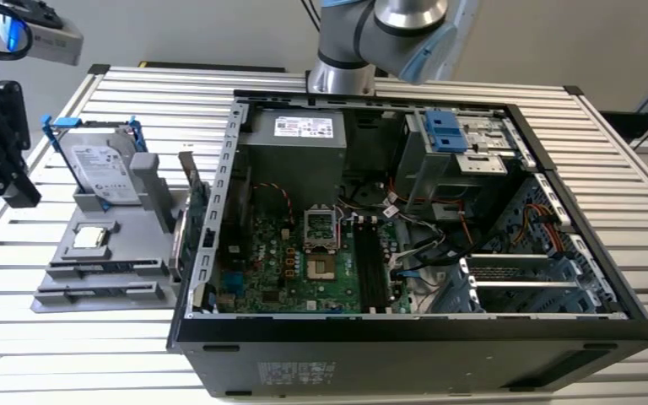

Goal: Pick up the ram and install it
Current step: 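Pick up the ram and move it above insertion slot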

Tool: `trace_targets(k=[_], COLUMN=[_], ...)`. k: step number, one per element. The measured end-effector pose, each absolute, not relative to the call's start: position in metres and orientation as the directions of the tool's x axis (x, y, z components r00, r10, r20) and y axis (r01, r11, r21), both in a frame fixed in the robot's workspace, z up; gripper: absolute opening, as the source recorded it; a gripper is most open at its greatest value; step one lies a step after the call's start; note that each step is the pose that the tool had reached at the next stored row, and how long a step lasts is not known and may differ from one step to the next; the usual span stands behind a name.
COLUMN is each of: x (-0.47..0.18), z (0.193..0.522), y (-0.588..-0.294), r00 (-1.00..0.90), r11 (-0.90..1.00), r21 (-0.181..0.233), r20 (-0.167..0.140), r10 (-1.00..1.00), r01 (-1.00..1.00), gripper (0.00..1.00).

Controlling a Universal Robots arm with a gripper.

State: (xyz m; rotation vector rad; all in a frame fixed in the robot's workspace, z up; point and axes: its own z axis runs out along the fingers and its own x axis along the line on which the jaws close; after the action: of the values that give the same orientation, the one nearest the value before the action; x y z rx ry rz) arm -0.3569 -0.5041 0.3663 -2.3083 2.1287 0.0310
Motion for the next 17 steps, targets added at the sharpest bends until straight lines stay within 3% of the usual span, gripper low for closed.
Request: trace_targets(k=[5,17], x=[-0.357,-0.357], z=[0.361,0.354], y=[-0.504,-0.504], r00=[0.076,0.033], r11=[-0.076,-0.033], r21=[-0.006,-0.007], r20=[-0.014,-0.014], r10=[-0.997,-0.999], r01=[-0.997,-0.999], gripper=[0.0,0.0])
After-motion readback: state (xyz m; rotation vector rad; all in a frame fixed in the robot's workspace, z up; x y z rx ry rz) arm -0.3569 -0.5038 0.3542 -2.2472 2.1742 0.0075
